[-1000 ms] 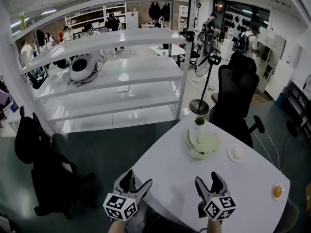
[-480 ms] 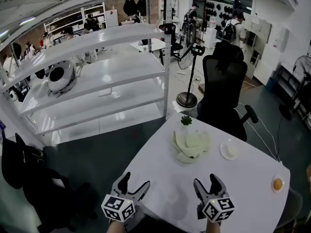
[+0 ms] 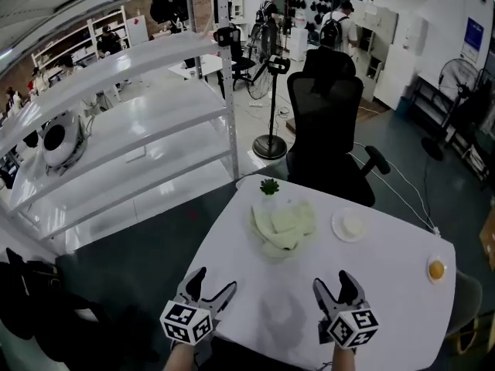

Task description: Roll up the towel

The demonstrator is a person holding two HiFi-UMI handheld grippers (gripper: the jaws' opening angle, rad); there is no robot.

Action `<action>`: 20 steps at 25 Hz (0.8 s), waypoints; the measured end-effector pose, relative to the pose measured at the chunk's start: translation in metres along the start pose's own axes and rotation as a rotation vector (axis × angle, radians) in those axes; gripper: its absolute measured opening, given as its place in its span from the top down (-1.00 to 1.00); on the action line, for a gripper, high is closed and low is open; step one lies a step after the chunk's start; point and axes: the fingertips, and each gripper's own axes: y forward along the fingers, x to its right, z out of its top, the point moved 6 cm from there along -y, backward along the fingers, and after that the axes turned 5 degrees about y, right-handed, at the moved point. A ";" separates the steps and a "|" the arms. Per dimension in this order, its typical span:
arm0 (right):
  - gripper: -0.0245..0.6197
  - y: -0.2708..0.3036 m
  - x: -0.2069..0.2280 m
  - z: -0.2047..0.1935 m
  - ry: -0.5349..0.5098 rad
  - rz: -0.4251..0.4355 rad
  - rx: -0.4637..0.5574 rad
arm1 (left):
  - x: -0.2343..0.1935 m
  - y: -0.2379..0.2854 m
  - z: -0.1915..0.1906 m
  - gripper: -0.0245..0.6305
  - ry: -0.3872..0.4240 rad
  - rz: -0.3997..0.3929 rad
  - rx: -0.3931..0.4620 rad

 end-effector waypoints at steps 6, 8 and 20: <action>-0.08 0.020 0.008 0.005 0.031 -0.079 -0.008 | -0.020 0.045 0.015 -0.26 0.021 -0.089 -0.035; -0.09 0.032 0.009 0.006 0.042 -0.084 -0.012 | -0.029 0.062 0.021 -0.26 0.029 -0.117 -0.044; -0.09 0.106 0.026 0.029 0.025 -0.075 -0.094 | -0.069 0.169 0.025 -0.26 0.081 -0.291 -0.152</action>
